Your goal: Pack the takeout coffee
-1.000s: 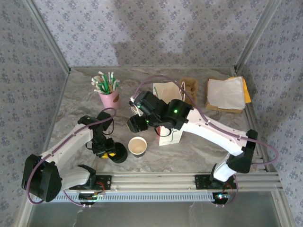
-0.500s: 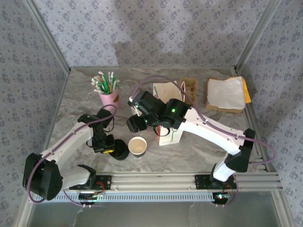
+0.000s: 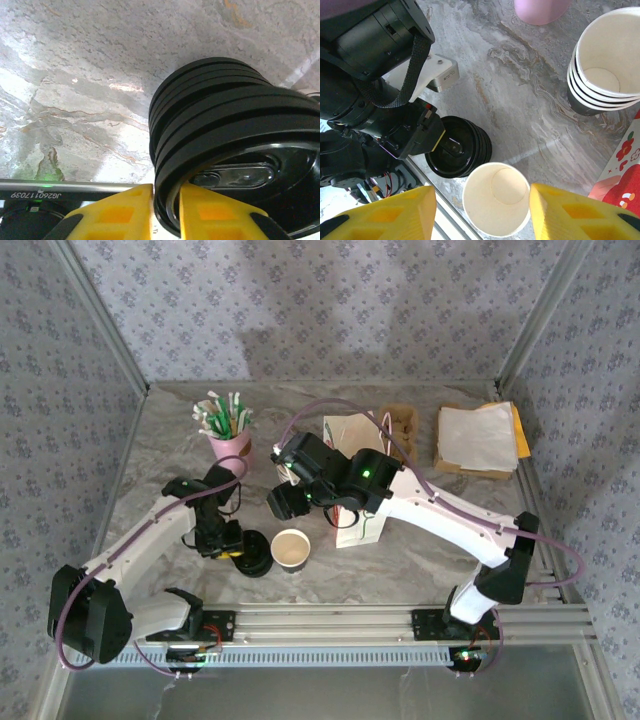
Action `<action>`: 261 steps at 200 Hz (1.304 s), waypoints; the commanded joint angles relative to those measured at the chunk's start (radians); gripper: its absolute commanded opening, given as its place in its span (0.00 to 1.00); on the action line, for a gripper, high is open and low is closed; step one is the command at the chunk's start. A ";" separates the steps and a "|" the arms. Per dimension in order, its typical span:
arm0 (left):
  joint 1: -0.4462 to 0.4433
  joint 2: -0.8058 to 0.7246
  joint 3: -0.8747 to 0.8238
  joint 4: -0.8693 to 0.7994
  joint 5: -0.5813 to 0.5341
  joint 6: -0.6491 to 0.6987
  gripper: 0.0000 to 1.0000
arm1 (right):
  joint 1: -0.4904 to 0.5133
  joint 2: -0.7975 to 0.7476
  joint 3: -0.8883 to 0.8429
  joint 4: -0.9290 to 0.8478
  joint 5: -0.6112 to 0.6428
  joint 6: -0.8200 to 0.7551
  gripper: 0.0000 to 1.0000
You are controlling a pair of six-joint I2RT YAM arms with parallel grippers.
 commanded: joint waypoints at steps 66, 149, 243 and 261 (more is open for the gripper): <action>0.002 -0.008 0.098 -0.072 -0.064 0.049 0.30 | -0.005 -0.036 -0.021 -0.015 0.017 0.013 0.54; -0.018 0.075 0.322 -0.060 -0.112 0.471 0.39 | -0.110 -0.130 -0.033 -0.074 -0.048 -0.006 0.57; -0.150 0.036 0.257 -0.009 -0.224 0.942 0.41 | -0.234 -0.285 -0.067 -0.065 -0.132 0.013 0.59; -0.148 -0.038 0.178 0.054 -0.167 1.035 0.46 | -0.258 -0.317 -0.066 -0.071 -0.140 0.007 0.59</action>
